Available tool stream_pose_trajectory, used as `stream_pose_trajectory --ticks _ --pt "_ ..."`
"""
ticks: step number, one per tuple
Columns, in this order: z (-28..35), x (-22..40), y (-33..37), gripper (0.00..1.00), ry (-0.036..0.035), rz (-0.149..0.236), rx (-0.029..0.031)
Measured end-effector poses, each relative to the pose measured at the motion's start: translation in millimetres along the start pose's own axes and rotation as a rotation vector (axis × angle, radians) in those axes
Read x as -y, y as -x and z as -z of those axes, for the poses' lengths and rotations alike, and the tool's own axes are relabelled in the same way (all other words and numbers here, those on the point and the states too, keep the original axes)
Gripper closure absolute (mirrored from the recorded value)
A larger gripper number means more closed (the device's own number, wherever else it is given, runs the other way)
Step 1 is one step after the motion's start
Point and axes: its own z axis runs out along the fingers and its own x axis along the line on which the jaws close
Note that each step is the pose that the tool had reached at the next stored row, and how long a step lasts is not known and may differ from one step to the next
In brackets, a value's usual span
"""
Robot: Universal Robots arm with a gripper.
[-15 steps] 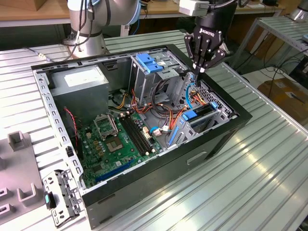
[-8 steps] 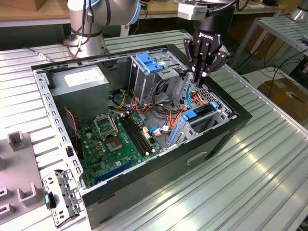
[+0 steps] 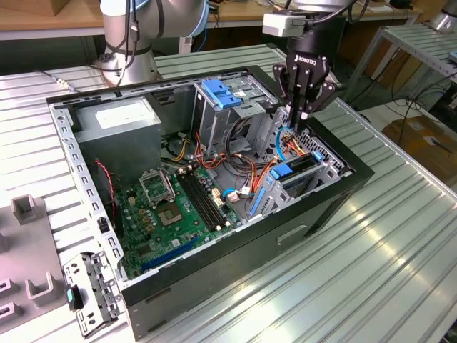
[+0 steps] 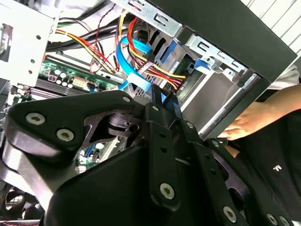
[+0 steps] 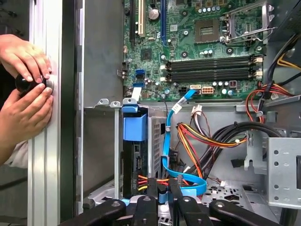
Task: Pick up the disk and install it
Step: 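Insert the second disk wire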
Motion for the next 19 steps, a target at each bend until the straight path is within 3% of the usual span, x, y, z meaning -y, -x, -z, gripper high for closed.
stream_pose_trajectory --ticks 2,3,5,7,9,16,19 --pt "-1.9 0.2 0.7 0.75 -0.0001 0.000 -0.0077" --pt "-2.6 0.3 0.9 0.69 -0.0001 0.000 -0.0109" --pt "-3.7 0.4 1.3 0.69 -0.0001 -0.001 -0.0229" --pt "-3.9 0.5 1.4 0.70 -0.0002 -0.001 -0.0282" --pt "-3.9 0.5 1.3 0.83 -0.0002 -0.001 -0.0300" --pt "-4.2 0.1 1.4 0.84 -0.0004 -0.001 -0.0297" --pt "-4.6 -3.9 1.3 0.84 -0.0025 -0.002 -0.0297"
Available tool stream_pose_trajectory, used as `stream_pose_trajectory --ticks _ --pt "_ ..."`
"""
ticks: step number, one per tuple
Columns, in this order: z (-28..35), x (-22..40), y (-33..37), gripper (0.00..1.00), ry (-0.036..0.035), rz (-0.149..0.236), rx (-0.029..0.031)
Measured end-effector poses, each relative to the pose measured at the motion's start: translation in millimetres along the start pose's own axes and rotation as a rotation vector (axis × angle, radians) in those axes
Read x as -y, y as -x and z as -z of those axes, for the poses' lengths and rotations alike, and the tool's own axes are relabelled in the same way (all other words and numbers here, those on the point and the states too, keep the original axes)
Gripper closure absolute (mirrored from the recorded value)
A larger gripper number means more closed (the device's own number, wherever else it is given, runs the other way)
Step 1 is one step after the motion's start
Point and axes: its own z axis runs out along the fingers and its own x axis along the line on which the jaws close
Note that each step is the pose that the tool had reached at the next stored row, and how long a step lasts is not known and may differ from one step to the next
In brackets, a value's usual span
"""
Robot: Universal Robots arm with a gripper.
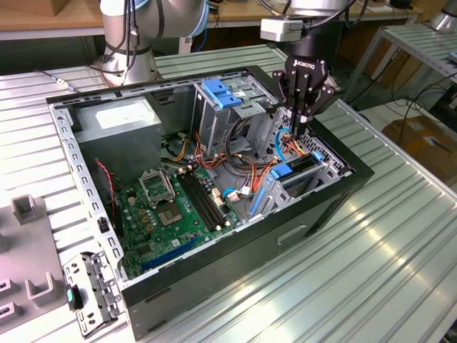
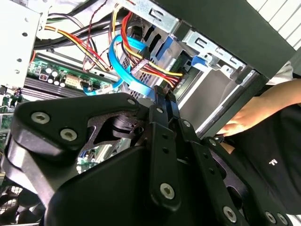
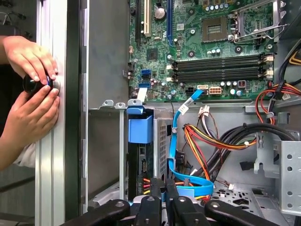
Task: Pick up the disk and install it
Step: 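Insert the second disk wire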
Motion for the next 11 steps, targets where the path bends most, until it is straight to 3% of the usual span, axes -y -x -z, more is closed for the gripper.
stream_pose_trajectory --ticks 5,9,11 --pt "-0.6 -5.0 0.0 0.84 -0.0039 -0.002 0.0000" --pt "-0.7 -5.3 0.1 0.84 -0.0042 -0.002 -0.0001" --pt "-0.8 -5.3 0.2 0.84 -0.0042 -0.002 0.0038"
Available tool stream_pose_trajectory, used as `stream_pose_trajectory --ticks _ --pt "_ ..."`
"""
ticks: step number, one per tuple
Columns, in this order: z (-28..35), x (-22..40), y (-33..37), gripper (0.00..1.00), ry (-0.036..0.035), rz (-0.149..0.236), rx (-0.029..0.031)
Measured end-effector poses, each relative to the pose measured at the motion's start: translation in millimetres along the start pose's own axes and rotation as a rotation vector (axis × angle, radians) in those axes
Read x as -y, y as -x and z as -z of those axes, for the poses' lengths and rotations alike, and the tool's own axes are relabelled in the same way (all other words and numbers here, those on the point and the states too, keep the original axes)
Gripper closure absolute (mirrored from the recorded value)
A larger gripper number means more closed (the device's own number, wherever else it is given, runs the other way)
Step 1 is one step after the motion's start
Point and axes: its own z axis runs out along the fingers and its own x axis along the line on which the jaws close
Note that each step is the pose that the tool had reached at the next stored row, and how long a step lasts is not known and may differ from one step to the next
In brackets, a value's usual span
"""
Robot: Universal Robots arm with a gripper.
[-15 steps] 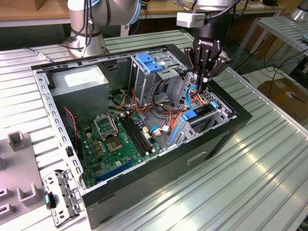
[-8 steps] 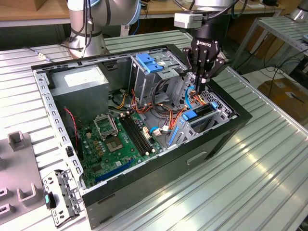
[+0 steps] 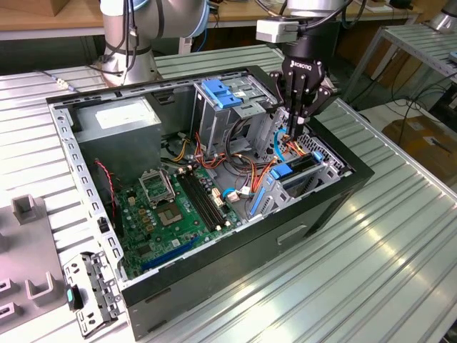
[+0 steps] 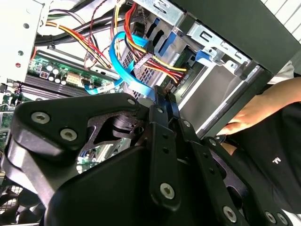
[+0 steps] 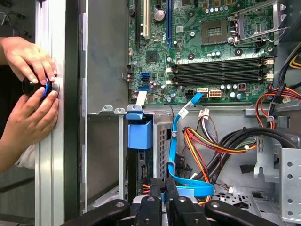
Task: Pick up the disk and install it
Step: 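Insert the second disk wire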
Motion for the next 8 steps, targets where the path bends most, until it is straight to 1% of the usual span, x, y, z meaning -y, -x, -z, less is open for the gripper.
stream_pose_trajectory --ticks 1,3,5,6,7,8 --pt "-0.3 0.0 -0.4 0.84 -0.0002 0.000 0.0059" --pt "-1.2 -0.1 -2.2 0.84 -0.0002 0.000 0.0216" --pt "-2.0 -0.1 -4.1 0.84 -0.0002 0.001 0.0472" --pt "-2.8 -0.1 -5.6 0.84 -0.0001 0.001 0.0642" --pt "-3.4 0.0 -7.2 0.84 0.0000 0.001 0.0748" --pt "-4.6 0.0 -9.6 0.84 0.0001 0.002 0.0881"
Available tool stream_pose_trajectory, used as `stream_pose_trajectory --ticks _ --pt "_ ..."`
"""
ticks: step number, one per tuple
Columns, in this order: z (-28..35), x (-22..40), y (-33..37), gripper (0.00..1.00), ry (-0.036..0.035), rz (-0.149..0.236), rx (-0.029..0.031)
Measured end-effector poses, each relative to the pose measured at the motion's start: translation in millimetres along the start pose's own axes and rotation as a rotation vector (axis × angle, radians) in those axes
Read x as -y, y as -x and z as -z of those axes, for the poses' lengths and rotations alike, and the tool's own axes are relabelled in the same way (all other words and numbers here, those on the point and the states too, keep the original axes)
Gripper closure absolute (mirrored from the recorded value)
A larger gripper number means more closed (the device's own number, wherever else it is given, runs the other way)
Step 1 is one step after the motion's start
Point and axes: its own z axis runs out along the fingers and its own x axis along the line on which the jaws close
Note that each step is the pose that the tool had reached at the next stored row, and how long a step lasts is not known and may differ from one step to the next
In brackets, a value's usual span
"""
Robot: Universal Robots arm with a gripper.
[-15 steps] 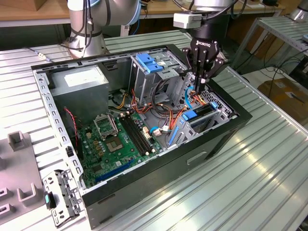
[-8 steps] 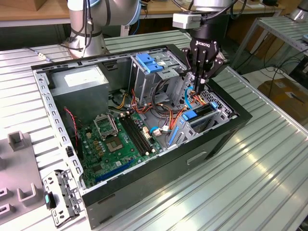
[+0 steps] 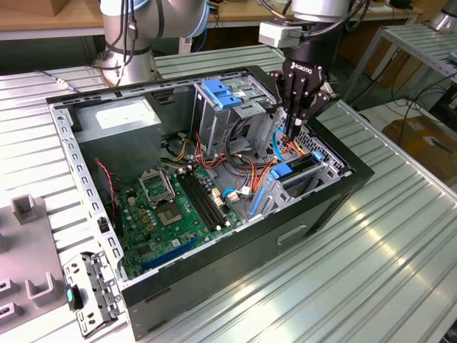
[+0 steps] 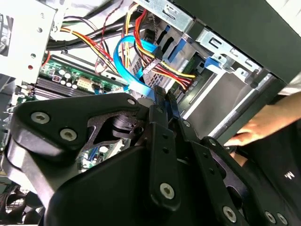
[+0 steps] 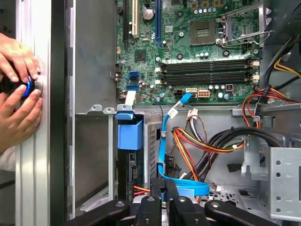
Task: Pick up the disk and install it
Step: 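Insert the second disk wire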
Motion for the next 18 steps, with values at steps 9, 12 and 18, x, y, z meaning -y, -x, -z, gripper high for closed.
stream_pose_trajectory --ticks 9,12,18 --pt "-2.0 -8.6 -4.1 0.84 -0.0345 -0.006 0.0197" --pt "-3.5 -11.1 -7.8 0.84 -0.0444 -0.007 0.0286" --pt "-7.4 -14.3 -17.6 0.84 -0.0565 -0.008 0.0440"
